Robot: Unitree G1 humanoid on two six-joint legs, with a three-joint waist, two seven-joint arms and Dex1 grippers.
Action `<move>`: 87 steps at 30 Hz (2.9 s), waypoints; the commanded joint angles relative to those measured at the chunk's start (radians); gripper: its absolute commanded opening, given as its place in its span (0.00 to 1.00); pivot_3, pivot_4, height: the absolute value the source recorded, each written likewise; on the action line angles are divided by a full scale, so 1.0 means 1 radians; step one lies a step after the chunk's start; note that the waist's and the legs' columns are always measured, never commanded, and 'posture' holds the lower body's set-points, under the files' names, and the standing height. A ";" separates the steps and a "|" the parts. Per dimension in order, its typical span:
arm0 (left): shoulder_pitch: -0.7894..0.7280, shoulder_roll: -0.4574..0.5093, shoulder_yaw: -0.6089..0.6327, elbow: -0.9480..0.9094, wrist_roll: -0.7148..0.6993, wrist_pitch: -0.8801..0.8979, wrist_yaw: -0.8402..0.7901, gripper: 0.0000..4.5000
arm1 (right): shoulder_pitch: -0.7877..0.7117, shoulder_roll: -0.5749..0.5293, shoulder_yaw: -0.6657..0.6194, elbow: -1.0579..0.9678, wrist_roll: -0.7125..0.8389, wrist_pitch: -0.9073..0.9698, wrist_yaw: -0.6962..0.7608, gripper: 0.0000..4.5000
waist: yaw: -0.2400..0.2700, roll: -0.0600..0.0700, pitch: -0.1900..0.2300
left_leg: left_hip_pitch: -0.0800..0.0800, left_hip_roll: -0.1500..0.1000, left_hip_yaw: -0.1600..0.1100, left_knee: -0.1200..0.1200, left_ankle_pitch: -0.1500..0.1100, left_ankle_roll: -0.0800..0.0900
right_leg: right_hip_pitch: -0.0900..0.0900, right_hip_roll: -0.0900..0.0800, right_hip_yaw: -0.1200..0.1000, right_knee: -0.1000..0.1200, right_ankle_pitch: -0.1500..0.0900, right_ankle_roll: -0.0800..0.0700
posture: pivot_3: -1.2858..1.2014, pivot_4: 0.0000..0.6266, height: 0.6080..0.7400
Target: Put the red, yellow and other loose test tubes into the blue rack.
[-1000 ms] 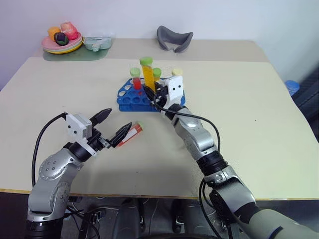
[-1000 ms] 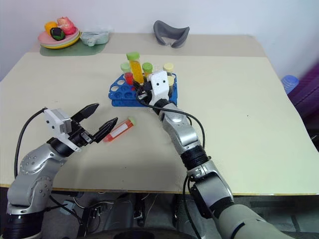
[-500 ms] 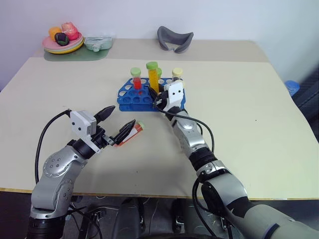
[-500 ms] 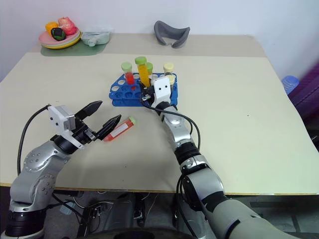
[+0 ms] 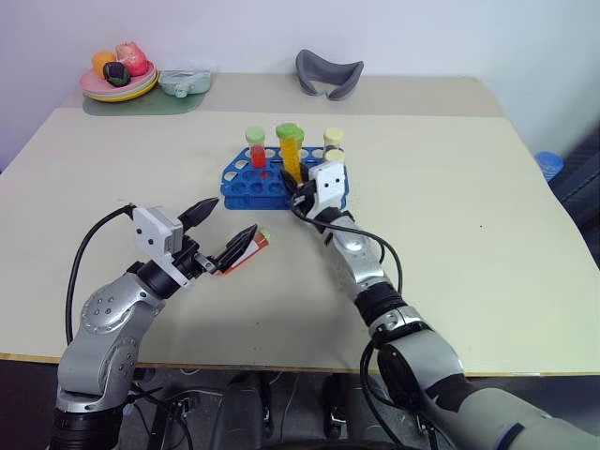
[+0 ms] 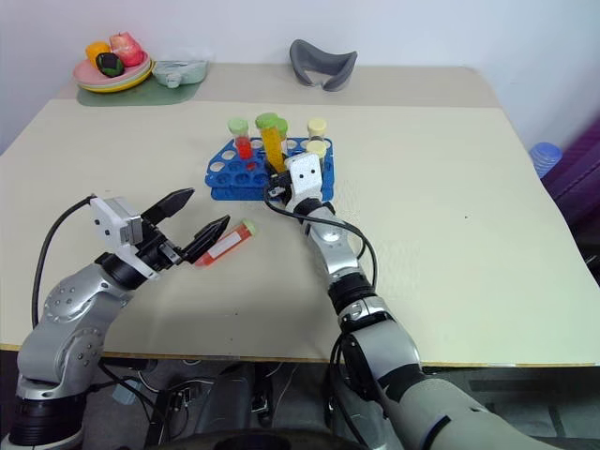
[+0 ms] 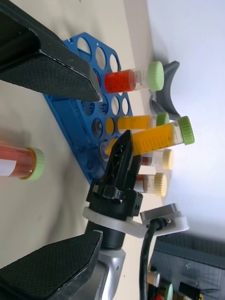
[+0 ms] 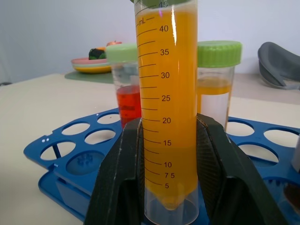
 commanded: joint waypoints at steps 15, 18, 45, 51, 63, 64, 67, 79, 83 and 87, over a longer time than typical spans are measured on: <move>0.017 -0.003 0.012 -0.010 -0.010 -0.037 -0.033 1.00 | -0.087 0.019 -0.037 0.145 -0.042 -0.063 -0.061 0.19 | -0.001 0.000 0.000 | 0.000 0.000 0.000 0.002 0.000 0.000 | 0.000 0.000 0.000 0.004 0.000 0.000 | 0.52 0.24 0.47; 0.020 -0.004 0.011 -0.008 -0.008 -0.042 -0.036 1.00 | -0.080 0.019 -0.037 0.149 -0.044 -0.073 -0.057 0.19 | 0.000 0.000 0.000 | 0.000 0.000 0.000 0.003 0.000 0.000 | -0.001 0.000 0.001 0.004 0.000 -0.001 | 0.52 0.24 0.47; 0.021 0.001 0.009 0.011 -0.010 -0.061 -0.052 1.00 | 0.002 0.051 -0.092 0.106 0.028 -0.116 0.042 0.19 | 0.004 0.000 0.000 | 0.000 0.000 0.000 0.003 0.000 0.000 | -0.001 -0.001 0.001 0.005 -0.001 -0.001 | 0.52 0.24 0.47; 0.021 0.001 0.010 0.014 -0.011 -0.063 -0.055 1.00 | 0.004 0.051 -0.095 0.092 0.026 -0.134 0.041 0.76 | 0.001 0.000 0.000 | 0.000 0.000 0.000 0.003 0.000 0.000 | -0.001 -0.001 0.001 0.005 -0.001 -0.001 | 0.52 0.24 0.47; 0.026 0.000 0.014 0.008 -0.007 -0.060 -0.045 1.00 | 0.002 0.046 -0.067 -0.017 0.021 -0.135 0.075 0.99 | 0.000 0.000 0.000 | 0.000 0.000 0.000 0.003 0.000 0.000 | -0.001 -0.001 0.001 0.005 -0.001 -0.001 | 0.52 0.24 0.47; 0.027 0.004 0.024 0.005 -0.011 -0.055 -0.040 1.00 | 0.010 0.044 -0.059 -0.047 0.022 -0.122 0.086 0.99 | 0.000 0.000 0.000 | 0.000 0.000 0.000 0.003 0.000 0.000 | -0.001 -0.001 0.001 0.005 -0.001 -0.001 | 0.52 0.24 0.47; 0.031 0.018 0.054 0.002 -0.022 -0.045 -0.031 1.00 | 0.040 0.037 -0.034 -0.142 0.015 -0.097 0.107 0.99 | 0.000 0.000 0.000 | 0.000 0.000 0.000 0.003 0.000 0.000 | -0.001 -0.001 0.001 0.005 -0.001 -0.001 | 0.52 0.24 0.47; -0.003 0.126 0.075 -0.073 -0.036 0.154 0.077 1.00 | 0.151 -0.144 -0.019 -0.874 0.227 0.279 0.231 0.99 | 0.009 0.000 0.000 | 0.000 0.000 -0.001 0.003 0.000 0.000 | -0.001 -0.002 0.001 0.005 -0.001 0.000 | 0.52 0.24 0.47; -0.098 0.216 0.030 -0.095 -0.096 0.418 0.145 1.00 | 0.269 -0.402 -0.030 -1.094 0.354 0.562 0.381 0.99 | 0.013 0.000 0.000 | 0.001 0.000 -0.002 0.003 -0.001 0.001 | 0.001 -0.002 0.000 0.004 -0.001 0.000 | 0.52 0.24 0.47; -0.284 0.277 -0.041 -0.089 -0.114 0.656 0.203 1.00 | 0.406 -0.591 -0.088 -1.183 0.402 0.674 0.449 0.99 | 0.008 -0.001 0.001 | 0.001 -0.002 -0.002 0.002 -0.001 0.002 | 0.002 -0.002 0.000 0.003 -0.001 0.000 | 0.52 0.24 0.47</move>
